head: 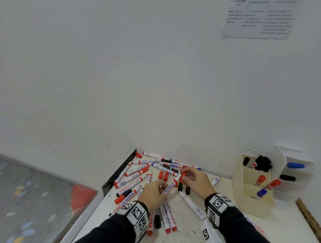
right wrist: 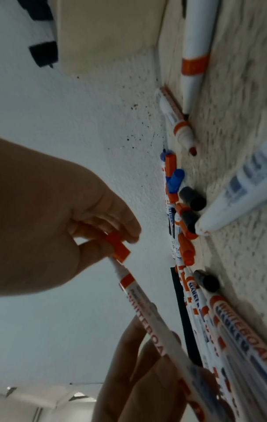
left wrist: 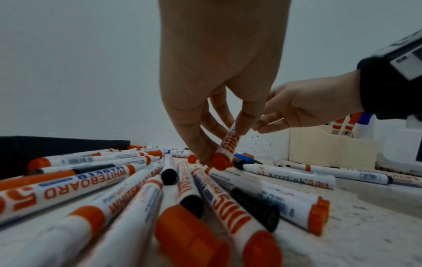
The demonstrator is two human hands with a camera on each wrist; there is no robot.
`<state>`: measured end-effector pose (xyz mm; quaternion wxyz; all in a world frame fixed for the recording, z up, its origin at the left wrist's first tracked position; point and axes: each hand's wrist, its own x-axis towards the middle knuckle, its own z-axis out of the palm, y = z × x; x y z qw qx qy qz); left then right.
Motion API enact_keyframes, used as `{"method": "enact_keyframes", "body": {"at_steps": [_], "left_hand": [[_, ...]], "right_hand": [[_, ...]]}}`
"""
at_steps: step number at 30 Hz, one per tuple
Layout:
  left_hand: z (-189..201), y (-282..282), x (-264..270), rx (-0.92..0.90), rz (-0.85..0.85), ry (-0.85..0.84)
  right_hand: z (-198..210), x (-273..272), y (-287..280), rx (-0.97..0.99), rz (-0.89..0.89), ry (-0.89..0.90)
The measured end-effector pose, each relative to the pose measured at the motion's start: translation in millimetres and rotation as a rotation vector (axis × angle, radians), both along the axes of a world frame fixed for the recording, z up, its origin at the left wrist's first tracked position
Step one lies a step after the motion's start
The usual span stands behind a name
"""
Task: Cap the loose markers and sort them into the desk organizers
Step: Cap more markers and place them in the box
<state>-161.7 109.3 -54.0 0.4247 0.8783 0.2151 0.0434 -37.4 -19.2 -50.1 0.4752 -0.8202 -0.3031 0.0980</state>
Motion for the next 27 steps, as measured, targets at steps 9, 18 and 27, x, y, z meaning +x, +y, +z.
{"method": "enact_keyframes", "body": {"at_steps": [9, 18, 27], "left_hand": [[-0.5, -20.2, -1.6, 0.019, -0.022, -0.008], [-2.9, -38.2, 1.9, 0.059, -0.086, 0.030], [-5.2, -48.9, 2.3, 0.058, -0.154, 0.009]], "right_hand": [[12.1, -8.7, -39.0, 0.052, -0.035, 0.009], [3.0, -10.8, -65.6, 0.049, -0.106, -0.025], [5.4, -16.2, -86.0, -0.004, -0.033, -0.004]]}}
